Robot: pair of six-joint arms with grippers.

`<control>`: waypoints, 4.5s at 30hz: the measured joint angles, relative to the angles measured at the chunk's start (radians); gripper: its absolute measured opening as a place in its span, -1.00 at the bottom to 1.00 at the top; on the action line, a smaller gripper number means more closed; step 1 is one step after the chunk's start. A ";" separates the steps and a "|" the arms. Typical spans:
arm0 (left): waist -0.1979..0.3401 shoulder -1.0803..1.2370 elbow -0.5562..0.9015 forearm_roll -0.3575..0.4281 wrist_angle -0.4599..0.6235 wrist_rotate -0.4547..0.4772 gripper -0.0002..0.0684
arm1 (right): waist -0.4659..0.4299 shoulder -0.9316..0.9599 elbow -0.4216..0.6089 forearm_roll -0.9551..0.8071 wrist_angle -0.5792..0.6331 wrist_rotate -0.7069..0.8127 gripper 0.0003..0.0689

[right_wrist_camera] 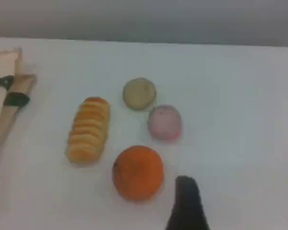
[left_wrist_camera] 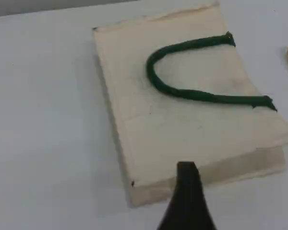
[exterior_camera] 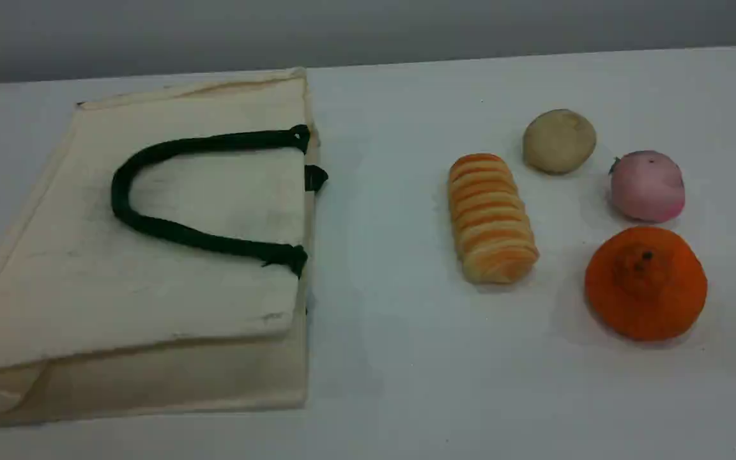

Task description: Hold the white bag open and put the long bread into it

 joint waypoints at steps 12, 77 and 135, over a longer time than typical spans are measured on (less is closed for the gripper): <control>0.000 0.000 0.000 0.000 0.000 0.000 0.45 | 0.000 0.000 0.000 0.000 0.000 0.000 0.36; 0.000 0.593 -0.243 0.082 -0.138 -0.156 0.45 | 0.001 0.496 -0.071 0.299 -0.361 -0.212 0.36; -0.032 1.877 -0.535 -0.006 -0.672 -0.173 0.45 | 0.001 1.329 -0.191 0.976 -0.701 -0.824 0.36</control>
